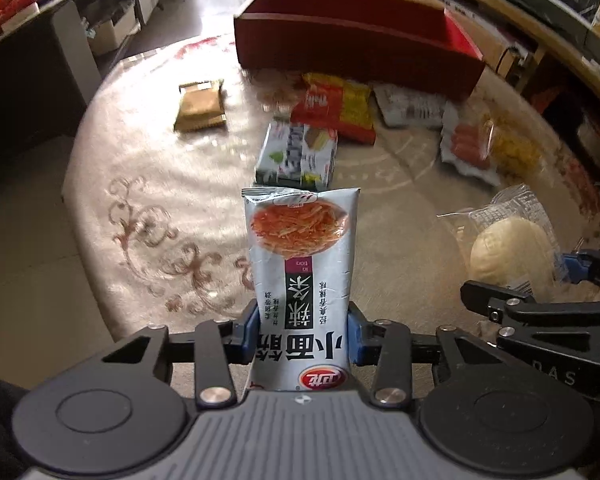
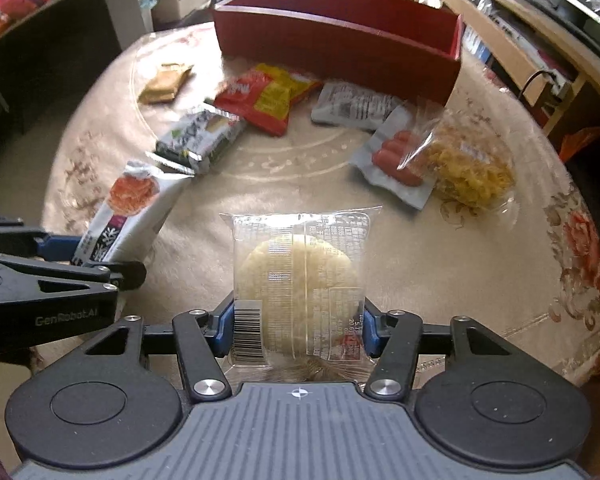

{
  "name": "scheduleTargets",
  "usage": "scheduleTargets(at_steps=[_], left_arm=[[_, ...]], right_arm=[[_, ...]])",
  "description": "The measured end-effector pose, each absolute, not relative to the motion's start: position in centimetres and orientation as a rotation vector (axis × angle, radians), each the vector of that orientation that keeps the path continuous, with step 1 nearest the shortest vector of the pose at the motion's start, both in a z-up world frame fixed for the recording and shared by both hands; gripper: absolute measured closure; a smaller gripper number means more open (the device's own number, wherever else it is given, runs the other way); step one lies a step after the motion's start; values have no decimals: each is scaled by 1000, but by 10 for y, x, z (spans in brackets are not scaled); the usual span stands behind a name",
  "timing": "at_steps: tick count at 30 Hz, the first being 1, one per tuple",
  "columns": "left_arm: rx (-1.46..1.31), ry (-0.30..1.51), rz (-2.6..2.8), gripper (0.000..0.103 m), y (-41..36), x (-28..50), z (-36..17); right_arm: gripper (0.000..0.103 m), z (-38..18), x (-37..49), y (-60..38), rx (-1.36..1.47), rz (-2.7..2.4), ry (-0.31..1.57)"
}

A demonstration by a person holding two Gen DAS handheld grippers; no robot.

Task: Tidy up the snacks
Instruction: 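Lift the silver bag and wrapped bun and carry them toward the red box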

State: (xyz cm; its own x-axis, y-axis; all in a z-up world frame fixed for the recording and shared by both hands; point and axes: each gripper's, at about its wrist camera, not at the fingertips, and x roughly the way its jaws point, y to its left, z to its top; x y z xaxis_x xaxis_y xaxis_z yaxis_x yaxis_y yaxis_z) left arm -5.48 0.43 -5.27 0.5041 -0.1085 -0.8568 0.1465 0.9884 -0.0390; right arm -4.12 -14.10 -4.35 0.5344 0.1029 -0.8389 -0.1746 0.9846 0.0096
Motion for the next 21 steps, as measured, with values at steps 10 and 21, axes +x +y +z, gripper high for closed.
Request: scheduleTargets(at_steps=[10, 21], left_arm=[[37, 924, -163, 61, -9, -33, -12], [-21, 892, -159, 62, -20, 49, 6]], right_arm=[[39, -15, -26, -149, 3, 141, 901], [39, 5, 39, -173, 109, 107, 843]])
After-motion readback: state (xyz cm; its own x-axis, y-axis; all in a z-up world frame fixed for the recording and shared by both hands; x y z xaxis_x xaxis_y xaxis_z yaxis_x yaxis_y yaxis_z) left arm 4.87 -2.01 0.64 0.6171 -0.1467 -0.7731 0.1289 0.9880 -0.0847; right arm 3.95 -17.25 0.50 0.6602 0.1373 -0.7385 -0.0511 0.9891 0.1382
